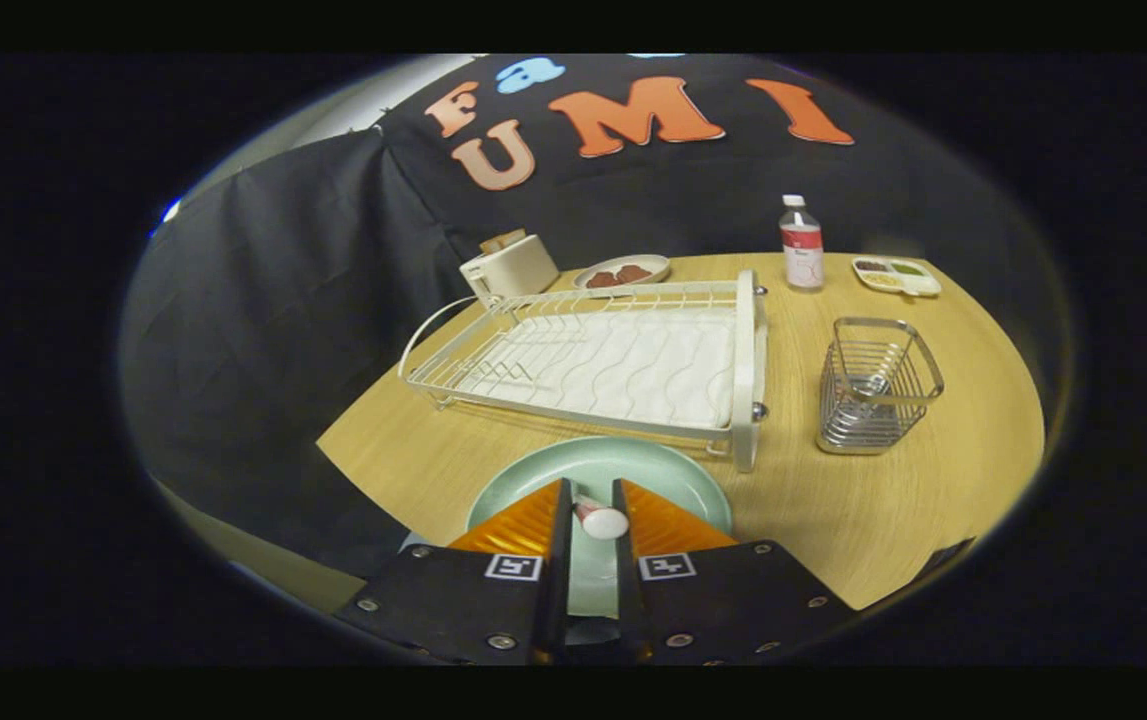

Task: Take the plate from the dish rack, then take the spoon from the basket and place it into the plate.

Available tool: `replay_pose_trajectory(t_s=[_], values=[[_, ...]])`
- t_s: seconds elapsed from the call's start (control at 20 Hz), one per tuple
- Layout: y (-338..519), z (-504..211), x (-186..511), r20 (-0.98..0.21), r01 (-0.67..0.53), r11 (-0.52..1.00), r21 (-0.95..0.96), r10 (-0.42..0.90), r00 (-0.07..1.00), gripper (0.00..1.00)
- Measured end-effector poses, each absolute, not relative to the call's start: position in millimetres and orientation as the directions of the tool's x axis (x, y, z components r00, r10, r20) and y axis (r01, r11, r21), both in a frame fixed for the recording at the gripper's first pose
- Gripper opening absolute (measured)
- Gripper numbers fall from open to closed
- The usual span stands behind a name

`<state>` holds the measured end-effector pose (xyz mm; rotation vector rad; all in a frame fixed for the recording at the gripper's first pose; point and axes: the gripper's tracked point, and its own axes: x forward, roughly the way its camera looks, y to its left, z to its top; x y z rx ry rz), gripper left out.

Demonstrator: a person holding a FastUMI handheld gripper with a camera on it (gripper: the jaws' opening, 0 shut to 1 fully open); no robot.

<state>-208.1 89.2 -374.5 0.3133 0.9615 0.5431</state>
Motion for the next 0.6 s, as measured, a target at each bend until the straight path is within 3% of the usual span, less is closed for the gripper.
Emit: replay_pose_trajectory(t_s=[0.25, 0.4, 0.5, 0.6], values=[[95, -389, -209, -0.714, -0.254, 0.824, 0.506, 0.566, 0.413, 0.26], [90, -399, -212, -0.752, -0.257, 0.847, 0.465, 0.531, 0.391, 0.34], [85, -402, -212, -0.762, -0.262, 0.858, 0.443, 0.514, 0.395, 0.43], [76, -405, -210, -0.777, -0.266, 0.875, 0.404, 0.482, 0.405, 0.61]])
